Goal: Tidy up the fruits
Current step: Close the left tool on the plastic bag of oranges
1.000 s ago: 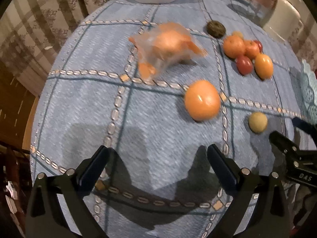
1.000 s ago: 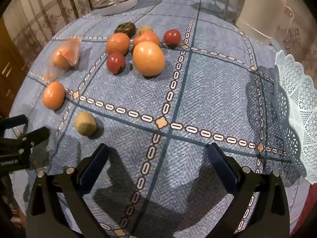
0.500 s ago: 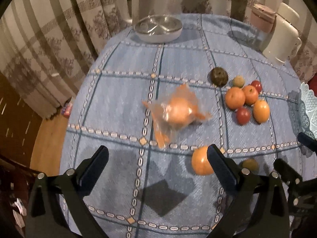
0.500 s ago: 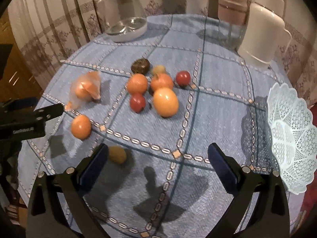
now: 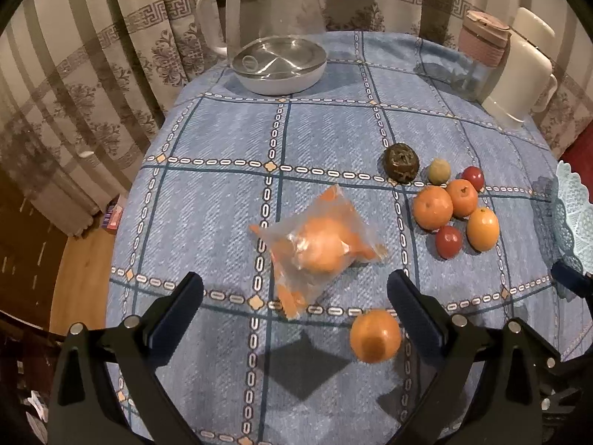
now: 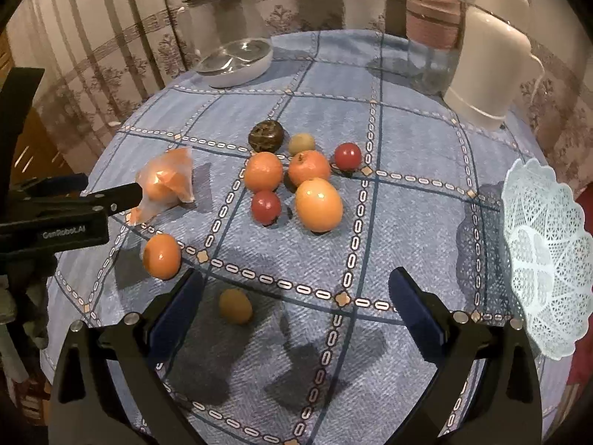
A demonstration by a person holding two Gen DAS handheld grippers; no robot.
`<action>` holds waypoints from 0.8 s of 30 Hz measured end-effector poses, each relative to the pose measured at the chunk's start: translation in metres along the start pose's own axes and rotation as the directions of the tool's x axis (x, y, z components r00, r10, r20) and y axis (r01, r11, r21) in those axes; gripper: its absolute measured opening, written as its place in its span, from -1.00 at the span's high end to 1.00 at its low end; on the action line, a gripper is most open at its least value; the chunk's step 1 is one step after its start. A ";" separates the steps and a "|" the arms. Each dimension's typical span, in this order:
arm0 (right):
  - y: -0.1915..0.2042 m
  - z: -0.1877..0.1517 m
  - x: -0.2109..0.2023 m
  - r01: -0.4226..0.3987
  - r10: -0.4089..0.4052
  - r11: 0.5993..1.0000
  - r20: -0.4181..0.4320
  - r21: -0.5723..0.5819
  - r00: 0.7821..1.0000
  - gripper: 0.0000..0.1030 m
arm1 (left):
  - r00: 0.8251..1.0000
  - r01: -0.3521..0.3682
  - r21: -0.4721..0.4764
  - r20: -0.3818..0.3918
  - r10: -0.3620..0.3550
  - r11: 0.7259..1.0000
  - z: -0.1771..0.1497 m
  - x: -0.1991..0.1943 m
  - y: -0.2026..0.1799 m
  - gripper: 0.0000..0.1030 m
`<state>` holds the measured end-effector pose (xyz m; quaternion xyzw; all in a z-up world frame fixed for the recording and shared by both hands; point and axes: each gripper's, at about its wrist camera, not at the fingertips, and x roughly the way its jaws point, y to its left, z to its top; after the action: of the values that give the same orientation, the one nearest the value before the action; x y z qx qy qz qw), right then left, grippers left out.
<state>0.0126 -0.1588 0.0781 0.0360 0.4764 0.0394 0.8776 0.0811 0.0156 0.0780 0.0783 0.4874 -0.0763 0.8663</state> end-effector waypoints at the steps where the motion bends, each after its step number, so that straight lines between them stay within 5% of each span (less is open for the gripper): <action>1: -0.001 -0.001 0.001 0.002 -0.002 1.000 -0.003 0.005 1.000 -0.96 | 1.000 0.003 0.001 -0.002 -0.003 1.000 0.001 0.002 0.001 -0.91; 24: -0.021 -0.001 0.021 0.027 -0.023 0.997 -0.066 0.068 0.998 -0.96 | 0.993 0.088 0.043 -0.078 -0.084 0.995 0.024 0.062 -0.002 -0.91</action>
<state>0.0239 -0.1772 0.0586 0.0590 0.5062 0.0130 0.8603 0.1321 0.0053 0.0373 0.0801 0.5209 -0.1219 0.8411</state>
